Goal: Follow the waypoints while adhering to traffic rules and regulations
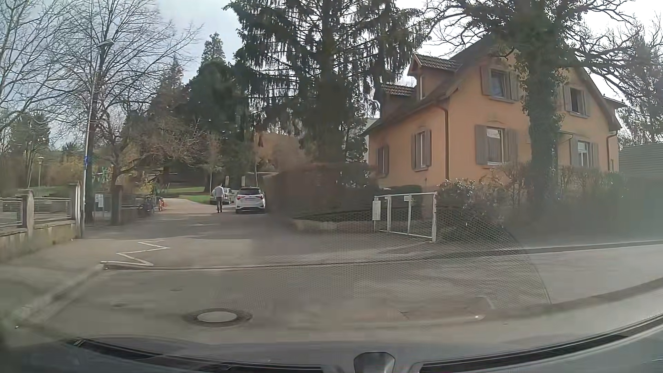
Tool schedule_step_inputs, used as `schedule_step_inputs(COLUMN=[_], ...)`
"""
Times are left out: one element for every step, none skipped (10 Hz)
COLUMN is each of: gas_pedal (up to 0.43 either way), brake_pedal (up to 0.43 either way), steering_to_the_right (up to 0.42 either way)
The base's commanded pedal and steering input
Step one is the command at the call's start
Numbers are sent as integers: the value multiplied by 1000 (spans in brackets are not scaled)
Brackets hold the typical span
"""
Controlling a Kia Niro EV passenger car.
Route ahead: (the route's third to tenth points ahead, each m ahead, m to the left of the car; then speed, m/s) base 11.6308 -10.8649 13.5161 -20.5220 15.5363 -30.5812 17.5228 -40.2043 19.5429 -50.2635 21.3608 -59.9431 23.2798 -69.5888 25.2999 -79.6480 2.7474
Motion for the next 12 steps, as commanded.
schedule_step_inputs(gas_pedal=[0, 0, 0, 0, 0, 0, 0, 0, 0, 0, 0, 0], brake_pedal=[0, 0, 0, 0, 0, 0, 0, 0, 0, 0, 0, 0], steering_to_the_right=[282, 304, 327, 345, 362, 372, 373, 374, 381, 387, 391, 392])
